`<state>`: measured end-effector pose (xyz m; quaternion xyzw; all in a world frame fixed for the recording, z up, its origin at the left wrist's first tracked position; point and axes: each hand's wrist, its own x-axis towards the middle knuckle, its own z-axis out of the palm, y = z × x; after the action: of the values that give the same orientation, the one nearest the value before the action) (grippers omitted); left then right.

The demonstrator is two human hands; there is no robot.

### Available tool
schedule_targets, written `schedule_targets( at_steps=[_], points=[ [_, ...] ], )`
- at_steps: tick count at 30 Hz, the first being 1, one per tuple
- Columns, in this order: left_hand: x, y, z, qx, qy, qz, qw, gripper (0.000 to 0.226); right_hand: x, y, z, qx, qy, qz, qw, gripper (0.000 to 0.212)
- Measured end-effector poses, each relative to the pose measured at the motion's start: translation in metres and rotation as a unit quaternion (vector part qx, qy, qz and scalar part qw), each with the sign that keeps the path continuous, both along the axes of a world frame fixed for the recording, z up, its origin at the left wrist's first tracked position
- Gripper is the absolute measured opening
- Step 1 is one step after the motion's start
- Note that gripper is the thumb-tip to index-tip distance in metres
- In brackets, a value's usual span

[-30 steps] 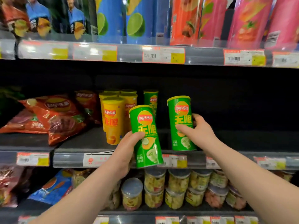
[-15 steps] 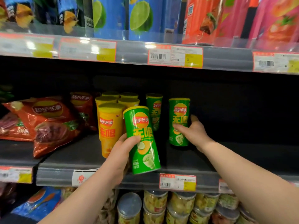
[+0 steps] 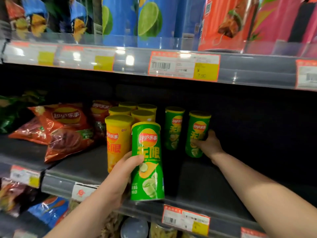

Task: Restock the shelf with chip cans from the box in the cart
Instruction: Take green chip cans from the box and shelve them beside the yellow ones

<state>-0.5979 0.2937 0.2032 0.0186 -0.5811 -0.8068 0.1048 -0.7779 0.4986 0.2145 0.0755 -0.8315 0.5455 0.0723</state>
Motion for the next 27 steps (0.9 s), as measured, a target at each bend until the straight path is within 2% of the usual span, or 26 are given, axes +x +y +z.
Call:
schedule_targets(
  at_steps=[3,6,8,10,12,14,15,17,18,20,22,24,27],
  points=[
    [0.002,0.002,0.000,0.004,0.020,0.010,1.000,0.052,-0.012,-0.001,-0.002,-0.014,0.002,0.018,1.000,0.064],
    [0.002,0.006,0.004,0.010,0.030,0.032,0.999,0.042,-0.021,-0.001,-0.005,0.005,0.002,0.013,1.000,0.066],
    [0.000,0.007,0.006,0.010,0.024,0.041,0.999,0.054,-0.024,0.000,-0.006,0.022,-0.005,0.008,1.000,0.072],
    [0.000,0.009,0.005,0.001,0.011,0.044,0.999,0.065,-0.023,0.000,-0.004,0.035,-0.020,-0.015,0.999,0.083],
    [0.003,0.013,0.001,-0.005,-0.013,0.038,0.999,0.058,-0.013,0.002,0.002,0.046,-0.018,-0.058,0.997,0.087],
    [0.005,0.019,0.000,-0.014,-0.025,0.036,0.999,0.052,0.003,0.005,0.011,0.028,0.015,-0.058,0.998,0.070],
    [0.004,0.022,0.001,-0.018,-0.023,0.038,0.999,0.052,0.014,0.006,0.016,0.015,0.020,-0.023,0.999,0.057],
    [0.000,0.028,0.005,-0.016,-0.022,0.043,0.999,0.052,0.041,0.007,0.024,0.019,-0.017,0.112,0.993,0.032],
    [-0.002,0.031,0.008,-0.014,-0.021,0.043,0.999,0.052,0.056,0.007,0.026,0.039,-0.047,0.190,0.980,0.027],
    [-0.007,0.037,0.011,-0.021,-0.015,0.042,0.999,0.047,0.079,0.005,0.028,0.069,-0.083,0.304,0.947,0.040],
    [-0.011,0.043,0.012,-0.034,-0.004,0.034,0.999,0.034,0.093,0.000,0.025,0.067,-0.100,0.342,0.932,0.051],
    [-0.014,0.047,0.013,-0.044,-0.005,0.021,0.999,0.038,0.097,-0.002,0.019,0.047,-0.101,0.342,0.933,0.059],
    [-0.014,0.045,0.011,-0.101,-0.006,0.012,0.995,0.054,0.096,-0.005,0.014,0.055,-0.084,0.302,0.948,0.084]
  ],
)
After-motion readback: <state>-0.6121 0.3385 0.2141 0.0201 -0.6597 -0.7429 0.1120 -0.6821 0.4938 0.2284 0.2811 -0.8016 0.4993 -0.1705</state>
